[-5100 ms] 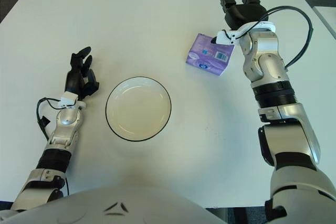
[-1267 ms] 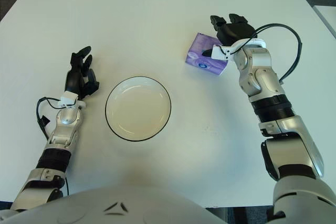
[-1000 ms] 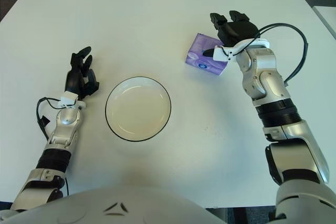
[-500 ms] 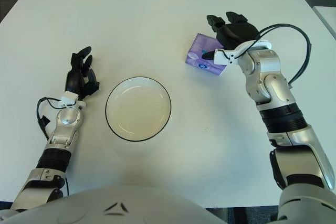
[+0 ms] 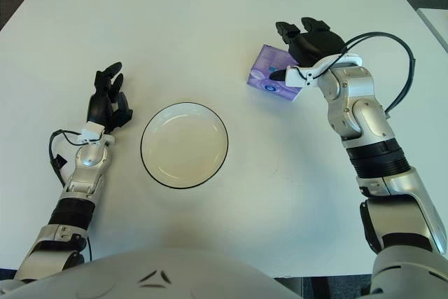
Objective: Put the tissue paper into the plate.
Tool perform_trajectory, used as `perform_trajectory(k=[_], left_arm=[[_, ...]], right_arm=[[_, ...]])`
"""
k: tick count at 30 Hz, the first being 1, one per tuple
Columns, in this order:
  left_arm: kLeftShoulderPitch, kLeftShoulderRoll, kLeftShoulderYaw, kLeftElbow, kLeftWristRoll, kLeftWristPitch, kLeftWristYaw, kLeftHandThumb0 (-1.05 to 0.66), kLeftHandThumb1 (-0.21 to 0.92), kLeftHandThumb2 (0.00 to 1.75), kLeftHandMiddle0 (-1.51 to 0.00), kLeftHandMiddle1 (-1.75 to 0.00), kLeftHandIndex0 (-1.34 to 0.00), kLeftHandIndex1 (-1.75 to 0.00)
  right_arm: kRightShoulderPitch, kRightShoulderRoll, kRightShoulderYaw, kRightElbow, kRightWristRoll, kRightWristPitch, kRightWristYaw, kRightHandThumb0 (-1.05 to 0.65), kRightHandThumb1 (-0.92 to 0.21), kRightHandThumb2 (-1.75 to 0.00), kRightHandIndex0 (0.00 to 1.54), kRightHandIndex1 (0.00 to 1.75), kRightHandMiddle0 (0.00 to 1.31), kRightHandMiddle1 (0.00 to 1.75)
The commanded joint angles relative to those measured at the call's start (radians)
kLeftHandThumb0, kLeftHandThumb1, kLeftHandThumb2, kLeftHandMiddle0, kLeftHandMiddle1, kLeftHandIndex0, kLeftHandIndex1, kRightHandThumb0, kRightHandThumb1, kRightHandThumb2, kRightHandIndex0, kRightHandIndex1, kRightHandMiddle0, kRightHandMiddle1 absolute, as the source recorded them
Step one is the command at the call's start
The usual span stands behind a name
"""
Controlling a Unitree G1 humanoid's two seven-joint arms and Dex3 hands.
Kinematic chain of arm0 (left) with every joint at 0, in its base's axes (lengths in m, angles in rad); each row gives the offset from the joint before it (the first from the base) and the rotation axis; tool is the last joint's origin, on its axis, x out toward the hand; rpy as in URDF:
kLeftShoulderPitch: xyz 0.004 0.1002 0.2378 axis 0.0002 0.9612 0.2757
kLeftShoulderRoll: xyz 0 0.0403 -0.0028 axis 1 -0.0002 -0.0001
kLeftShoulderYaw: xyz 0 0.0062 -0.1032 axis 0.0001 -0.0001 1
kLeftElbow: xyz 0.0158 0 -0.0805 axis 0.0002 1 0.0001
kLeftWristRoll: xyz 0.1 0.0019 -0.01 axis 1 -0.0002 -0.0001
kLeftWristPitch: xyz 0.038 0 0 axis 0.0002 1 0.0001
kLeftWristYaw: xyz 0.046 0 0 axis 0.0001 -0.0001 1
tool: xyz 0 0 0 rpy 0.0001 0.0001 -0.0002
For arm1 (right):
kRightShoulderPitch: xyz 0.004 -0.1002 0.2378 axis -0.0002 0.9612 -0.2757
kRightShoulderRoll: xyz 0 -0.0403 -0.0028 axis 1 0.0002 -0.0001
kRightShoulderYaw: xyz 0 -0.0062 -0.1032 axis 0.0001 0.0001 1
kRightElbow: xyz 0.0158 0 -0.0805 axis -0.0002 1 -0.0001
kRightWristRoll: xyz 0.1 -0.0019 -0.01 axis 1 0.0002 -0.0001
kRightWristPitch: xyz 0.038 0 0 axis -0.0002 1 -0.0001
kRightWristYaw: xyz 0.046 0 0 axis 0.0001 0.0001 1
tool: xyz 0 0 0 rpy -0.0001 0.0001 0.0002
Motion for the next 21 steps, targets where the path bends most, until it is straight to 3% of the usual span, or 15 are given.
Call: perform_trajectory(k=[1,21], left_arm=[[0.093,-0.040,-0.024,0.100,0.013,0.015,0.007,-0.73,0.92,0.87,-0.37,0.00,0.00,-0.79],[0.106,-0.044,-0.024,0.082,0.009,0.016,0.006,-0.71,0.92,0.87,-0.38,0.00,0.00,-0.76]], right_arm=[[0.005,0.015,0.015,0.026,-0.008,-0.009,-0.010,-1.05,-0.92,-0.31,0.00,0.00,0.00,0.00],[-0.078,0.085,0.087,0.243,-0.046,-0.022,-0.084,-1.05,-0.92,-0.25,0.00,0.00,0.00,0.00]])
